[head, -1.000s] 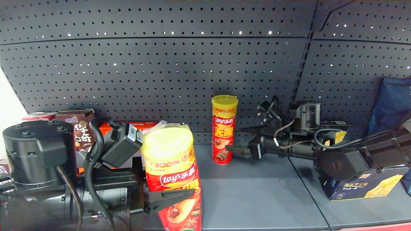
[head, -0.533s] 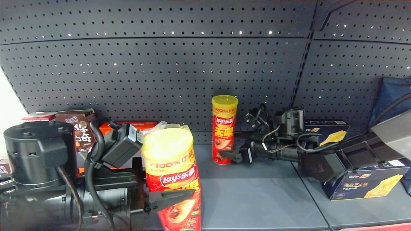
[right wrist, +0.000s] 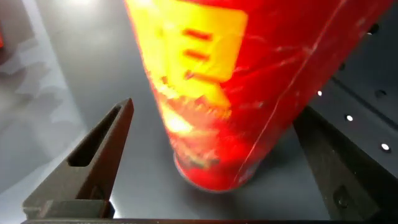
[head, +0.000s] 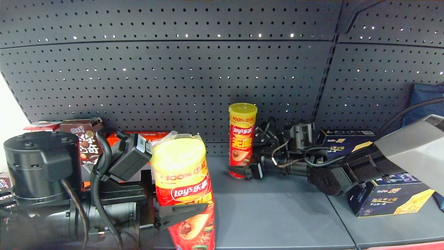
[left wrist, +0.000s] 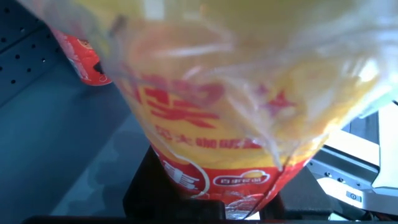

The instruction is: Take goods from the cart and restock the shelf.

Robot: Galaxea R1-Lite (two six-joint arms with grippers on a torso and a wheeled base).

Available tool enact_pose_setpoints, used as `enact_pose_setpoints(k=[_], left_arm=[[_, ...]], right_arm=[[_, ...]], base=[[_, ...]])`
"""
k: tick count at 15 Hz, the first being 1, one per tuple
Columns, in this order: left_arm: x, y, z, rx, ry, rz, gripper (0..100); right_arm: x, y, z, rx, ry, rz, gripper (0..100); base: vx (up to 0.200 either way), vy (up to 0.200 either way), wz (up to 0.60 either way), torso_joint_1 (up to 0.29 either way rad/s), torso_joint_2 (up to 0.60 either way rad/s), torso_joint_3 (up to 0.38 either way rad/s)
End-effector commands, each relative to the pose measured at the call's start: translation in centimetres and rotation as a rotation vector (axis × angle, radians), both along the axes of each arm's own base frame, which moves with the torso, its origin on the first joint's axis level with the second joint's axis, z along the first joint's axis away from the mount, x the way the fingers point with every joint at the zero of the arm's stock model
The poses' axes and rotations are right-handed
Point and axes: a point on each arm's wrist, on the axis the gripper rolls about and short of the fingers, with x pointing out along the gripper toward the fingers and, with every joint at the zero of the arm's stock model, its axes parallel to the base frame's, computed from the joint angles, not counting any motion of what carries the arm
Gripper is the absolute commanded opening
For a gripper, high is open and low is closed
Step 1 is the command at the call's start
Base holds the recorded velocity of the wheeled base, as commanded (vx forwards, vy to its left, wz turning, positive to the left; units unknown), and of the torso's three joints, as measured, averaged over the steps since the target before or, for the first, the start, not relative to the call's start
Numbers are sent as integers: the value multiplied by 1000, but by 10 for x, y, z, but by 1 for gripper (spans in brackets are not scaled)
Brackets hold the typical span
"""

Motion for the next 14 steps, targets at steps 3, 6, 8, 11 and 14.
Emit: enact_pose_setpoints(k=[3, 6, 8, 11, 14], left_arm=[[0, 1, 0, 0, 0, 1, 0], [0, 0, 1, -2, -4, -1, 0], [0, 0, 1, -1, -2, -1, 0], [0, 0, 1, -3, -3, -2, 0], [0, -1, 2, -3, -8, -4, 0]], right_arm=[[7, 6, -8, 3, 2, 11, 0], [4, 5, -6, 3, 2, 10, 0], [-5, -2, 8, 14, -16, 8, 0], [-28, -15, 26, 27, -39, 7, 0], [-61, -24, 38, 38, -55, 31, 0]], base=[[0, 0, 0, 0, 0, 0], [0, 0, 0, 0, 0, 0], [0, 0, 0, 0, 0, 0], [0, 0, 0, 0, 0, 0], [0, 0, 0, 0, 0, 0]])
